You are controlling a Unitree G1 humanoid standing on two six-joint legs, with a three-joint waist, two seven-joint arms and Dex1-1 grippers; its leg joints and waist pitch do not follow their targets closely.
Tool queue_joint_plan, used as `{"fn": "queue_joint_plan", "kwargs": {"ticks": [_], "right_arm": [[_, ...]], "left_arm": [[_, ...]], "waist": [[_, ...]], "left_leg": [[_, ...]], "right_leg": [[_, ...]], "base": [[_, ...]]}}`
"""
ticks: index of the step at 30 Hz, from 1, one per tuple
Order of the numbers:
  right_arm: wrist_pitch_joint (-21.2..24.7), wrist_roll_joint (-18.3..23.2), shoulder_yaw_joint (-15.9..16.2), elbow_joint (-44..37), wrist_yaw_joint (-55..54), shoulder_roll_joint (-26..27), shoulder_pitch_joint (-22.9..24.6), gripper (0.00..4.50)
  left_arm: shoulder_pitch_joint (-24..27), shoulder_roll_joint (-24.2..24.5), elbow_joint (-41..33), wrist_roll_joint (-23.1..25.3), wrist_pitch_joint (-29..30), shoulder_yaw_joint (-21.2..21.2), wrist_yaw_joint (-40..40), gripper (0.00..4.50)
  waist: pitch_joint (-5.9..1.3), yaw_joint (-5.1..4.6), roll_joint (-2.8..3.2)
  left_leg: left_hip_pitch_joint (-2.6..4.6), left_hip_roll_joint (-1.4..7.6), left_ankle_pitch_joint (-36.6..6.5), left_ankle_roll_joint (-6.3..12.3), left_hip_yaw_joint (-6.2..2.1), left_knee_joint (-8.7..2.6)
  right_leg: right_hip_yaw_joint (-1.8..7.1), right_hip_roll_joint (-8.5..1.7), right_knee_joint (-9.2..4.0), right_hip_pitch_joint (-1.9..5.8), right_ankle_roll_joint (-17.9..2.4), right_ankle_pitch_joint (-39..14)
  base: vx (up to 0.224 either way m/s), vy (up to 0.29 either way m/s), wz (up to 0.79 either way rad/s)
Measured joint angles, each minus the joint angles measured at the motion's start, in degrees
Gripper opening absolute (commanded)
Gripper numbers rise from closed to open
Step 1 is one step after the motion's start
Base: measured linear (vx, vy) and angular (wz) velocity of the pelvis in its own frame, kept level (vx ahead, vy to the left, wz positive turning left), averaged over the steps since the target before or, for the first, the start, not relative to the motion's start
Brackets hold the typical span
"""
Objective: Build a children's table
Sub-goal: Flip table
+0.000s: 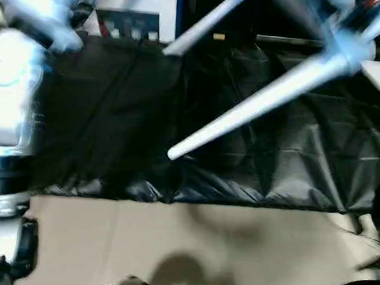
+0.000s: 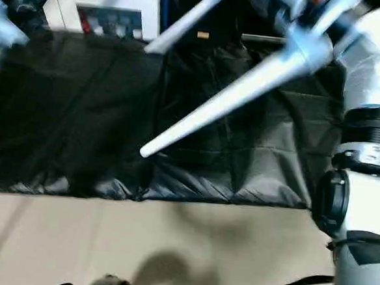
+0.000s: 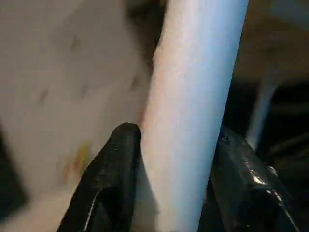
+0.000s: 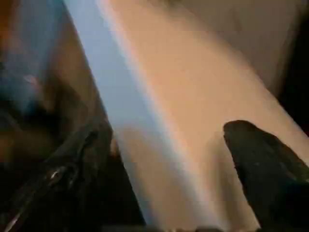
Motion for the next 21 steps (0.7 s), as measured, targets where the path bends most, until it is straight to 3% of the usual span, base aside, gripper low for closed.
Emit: {"fn": "queue_joint_plan", "kwargs": {"ticks": [3,6,9,15,20,21], "right_arm": [[-0.2,0.6,-1.2,-3.2,0.8,-1.8,-0.7,4.02],[0.7,0.9,-1.3,-4.4,1.4,-1.4,0.0,4.02],[2.8,3.3,-1.7,-5.4,1.1,-0.3,0.4,4.02],[4.2,9.0,-9.6,-3.9,-6.4,0.2,0.3,4.02],[7.0,12.3,-14.1,-6.1,-8.7,0.1,6.8,4.02],[9.1,13.3,-14.1,-8.9,-8.2,0.1,10.7,4.02]], "left_arm": [[2.5,-0.7,3.3,-0.4,3.2,1.9,2.3,1.95],[4.5,-1.7,5.4,-1.0,5.3,2.1,3.1,1.85],[5.0,-2.0,6.2,-1.2,6.0,1.9,3.0,1.76],[5.0,-2.0,6.3,-1.3,5.4,1.8,2.4,1.72],[5.7,-2.0,6.1,-1.7,5.4,1.4,2.4,1.72],[6.0,-2.0,5.9,-1.8,5.3,1.4,2.3,1.72]], "waist": [[-0.17,0.1,-0.64],[0.18,0.15,-1.28],[0.59,1.29,-2.0],[0.58,2.94,-2.4],[0.48,2.89,-2.66],[0.36,2.94,-2.85]], "left_leg": [[0.02,0.16,0.0,-0.03,-0.11,-0.01],[-0.06,0.13,0.0,-0.03,-0.11,0.08],[-0.25,0.14,0.0,-0.03,-0.21,0.15],[-0.66,0.08,-0.1,0.1,-0.23,0.57],[-0.69,0.09,-0.1,0.14,-0.18,0.57],[-0.58,0.15,-0.1,0.13,-0.25,0.53]], "right_leg": [[-0.14,0.14,-0.01,0.04,-0.1,0.0],[-0.15,0.1,-0.03,0.02,-0.2,0.1],[-0.26,0.09,-0.13,-0.02,-0.5,0.3],[-0.3,0.0,-0.4,0.04,-0.5,0.3],[-0.28,0.0,-0.61,0.06,-0.3,0.5],[-0.36,0.05,-0.66,0.2,-0.3,0.5]], "base": [[0.0,0.0,0.0],[0.0,0.0,0.0],[0.0,0.0,0.0],[0.0,0.0,0.0],[0.0,0.0,0.0],[0.0,0.0,0.0]]}}
